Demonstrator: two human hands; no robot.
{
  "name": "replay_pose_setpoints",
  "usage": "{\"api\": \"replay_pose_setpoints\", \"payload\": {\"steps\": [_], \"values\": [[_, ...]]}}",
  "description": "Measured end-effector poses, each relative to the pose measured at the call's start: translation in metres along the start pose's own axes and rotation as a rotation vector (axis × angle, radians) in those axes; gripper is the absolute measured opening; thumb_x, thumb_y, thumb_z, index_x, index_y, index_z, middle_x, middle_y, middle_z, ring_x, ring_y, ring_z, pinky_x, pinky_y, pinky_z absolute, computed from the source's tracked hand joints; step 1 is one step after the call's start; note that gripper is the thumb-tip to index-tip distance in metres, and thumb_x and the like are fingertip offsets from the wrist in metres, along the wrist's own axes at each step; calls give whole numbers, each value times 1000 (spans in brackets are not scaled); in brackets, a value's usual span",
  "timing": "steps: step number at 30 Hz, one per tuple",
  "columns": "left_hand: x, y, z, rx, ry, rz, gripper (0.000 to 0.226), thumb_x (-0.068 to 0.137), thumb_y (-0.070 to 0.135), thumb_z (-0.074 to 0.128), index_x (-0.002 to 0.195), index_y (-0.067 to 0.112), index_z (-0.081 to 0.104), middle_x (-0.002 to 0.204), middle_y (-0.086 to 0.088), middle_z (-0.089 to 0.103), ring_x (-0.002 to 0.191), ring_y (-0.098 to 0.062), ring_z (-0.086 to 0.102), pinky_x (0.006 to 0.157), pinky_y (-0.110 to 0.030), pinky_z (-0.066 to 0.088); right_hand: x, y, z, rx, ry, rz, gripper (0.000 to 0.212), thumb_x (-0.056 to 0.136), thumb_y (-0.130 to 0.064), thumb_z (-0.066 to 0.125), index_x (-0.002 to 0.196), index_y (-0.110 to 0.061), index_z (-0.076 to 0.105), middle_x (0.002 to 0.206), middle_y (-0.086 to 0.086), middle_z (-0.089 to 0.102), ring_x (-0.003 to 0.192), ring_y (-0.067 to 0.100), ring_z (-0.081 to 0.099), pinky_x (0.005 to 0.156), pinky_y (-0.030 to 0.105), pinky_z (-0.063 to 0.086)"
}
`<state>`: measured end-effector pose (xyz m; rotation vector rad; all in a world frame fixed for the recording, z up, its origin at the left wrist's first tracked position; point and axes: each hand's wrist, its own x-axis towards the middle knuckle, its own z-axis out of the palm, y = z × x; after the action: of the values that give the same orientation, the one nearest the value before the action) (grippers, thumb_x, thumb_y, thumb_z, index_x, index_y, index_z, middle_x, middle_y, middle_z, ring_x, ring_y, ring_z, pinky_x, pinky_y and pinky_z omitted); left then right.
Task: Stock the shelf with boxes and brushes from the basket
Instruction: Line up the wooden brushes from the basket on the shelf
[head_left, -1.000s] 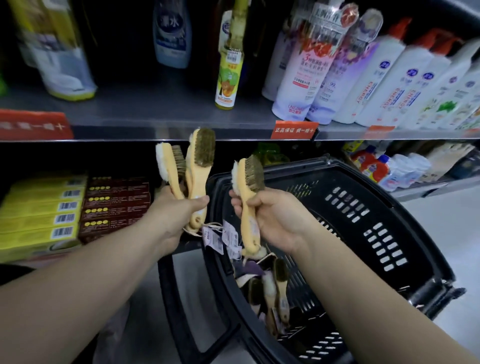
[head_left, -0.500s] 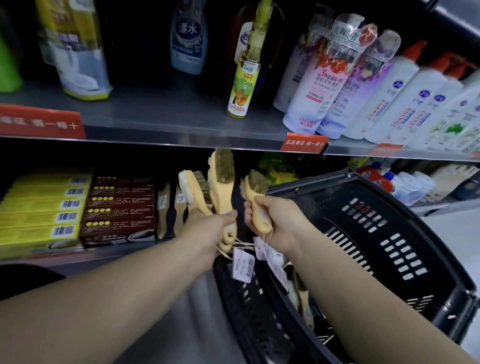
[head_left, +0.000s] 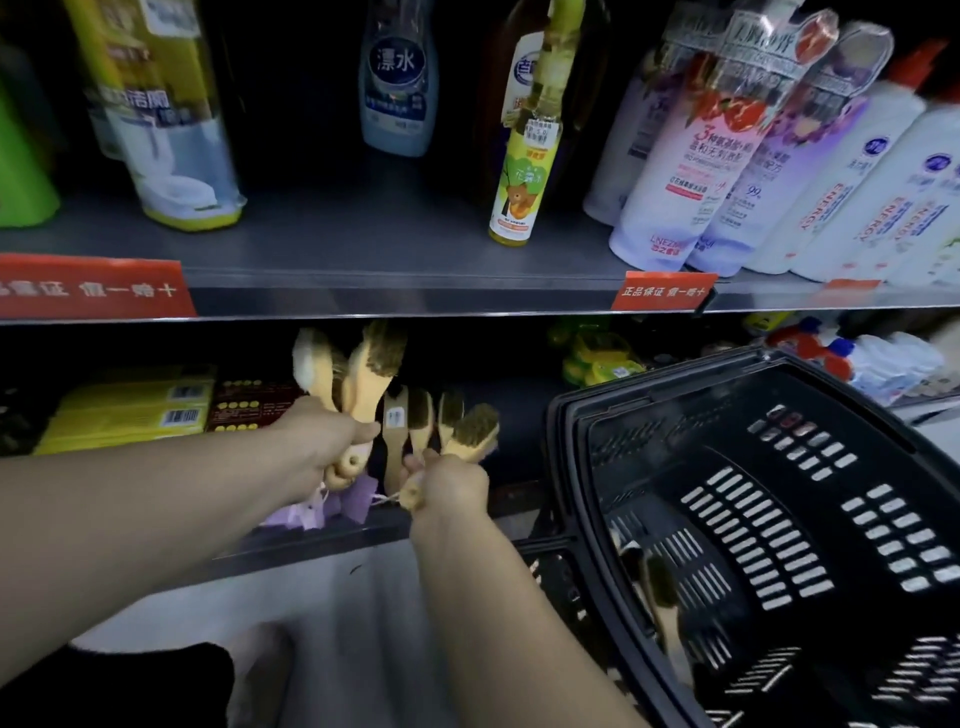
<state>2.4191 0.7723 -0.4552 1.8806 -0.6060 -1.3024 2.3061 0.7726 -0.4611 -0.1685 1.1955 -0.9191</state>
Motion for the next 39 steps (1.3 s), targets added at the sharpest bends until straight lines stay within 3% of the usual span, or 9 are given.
{"api": "replay_pose_setpoints", "payload": {"steps": [5, 9, 13, 17, 22, 27, 30, 34, 39], "values": [[10, 3, 10, -79, -151, -1, 42, 82, 6, 70, 120, -3, 54, 102, -20, 62, 89, -29, 58, 72, -36, 47, -2, -7, -20, -24, 67, -15, 16, 96, 0, 43, 104, -4, 57, 71, 7, 62, 45, 12, 58, 41, 19, 48], [9, -1, 24, -96, -244, 5, 31, 83, 1, 67, 112, 2, 55, 70, -12, 57, 43, -15, 48, 38, -19, 35, -12, -18, -51, -68, 103, -84, 15, 94, 3, 47, 91, -7, 58, 65, 3, 66, 58, 13, 62, 42, 18, 48], [16, -9, 30, -120, -255, -6, 19, 83, 0, 66, 99, 7, 60, 65, -7, 58, 35, -9, 48, 33, -13, 33, -8, -22, -77, -34, 157, -148, 18, 97, -8, 48, 85, -5, 61, 55, 1, 69, 48, 9, 65, 42, 18, 49], [34, -13, 25, -143, -209, -38, 14, 84, 2, 67, 84, 11, 56, 64, -8, 56, 47, -15, 43, 33, -16, 33, 30, -12, -71, -76, 245, -154, 22, 97, -13, 41, 83, -8, 57, 43, -3, 56, 35, 7, 49, 35, 16, 38], [59, -26, 19, -196, -182, -98, 10, 85, 5, 65, 79, 8, 58, 64, -9, 57, 45, -17, 47, 37, -16, 36, 101, -17, -63, -194, 246, -151, 28, 93, 3, 37, 75, -9, 55, 60, 4, 52, 54, 14, 47, 51, 22, 39], [69, -39, 36, -379, -305, -107, 25, 80, 4, 67, 102, 15, 64, 94, -11, 73, 83, -25, 66, 73, -38, 52, 159, -20, -75, -731, 266, -288, 21, 93, 2, 44, 99, -16, 52, 87, 3, 59, 81, 19, 56, 80, 31, 46], [71, -45, 51, -459, -354, -105, 34, 79, 1, 65, 110, 16, 63, 99, -5, 74, 90, -20, 68, 79, -40, 54, 179, -21, -79, -1017, 208, -337, 32, 91, 1, 45, 116, -9, 61, 105, 6, 64, 100, 23, 59, 90, 30, 46], [76, -54, 61, -486, -329, -97, 31, 83, -3, 62, 110, 13, 63, 104, -12, 72, 95, -30, 65, 98, -55, 41, 191, -16, -85, -1113, 213, -395, 31, 88, 1, 46, 111, -8, 65, 102, 11, 68, 98, 30, 62, 92, 44, 50], [79, -59, 67, -512, -299, -89, 31, 84, -1, 62, 111, 13, 61, 100, -10, 72, 85, -26, 64, 86, -45, 50, 191, -18, -84, -1165, 235, -431, 27, 90, -5, 49, 112, -9, 64, 109, 15, 65, 100, 32, 61, 91, 47, 50]]}}
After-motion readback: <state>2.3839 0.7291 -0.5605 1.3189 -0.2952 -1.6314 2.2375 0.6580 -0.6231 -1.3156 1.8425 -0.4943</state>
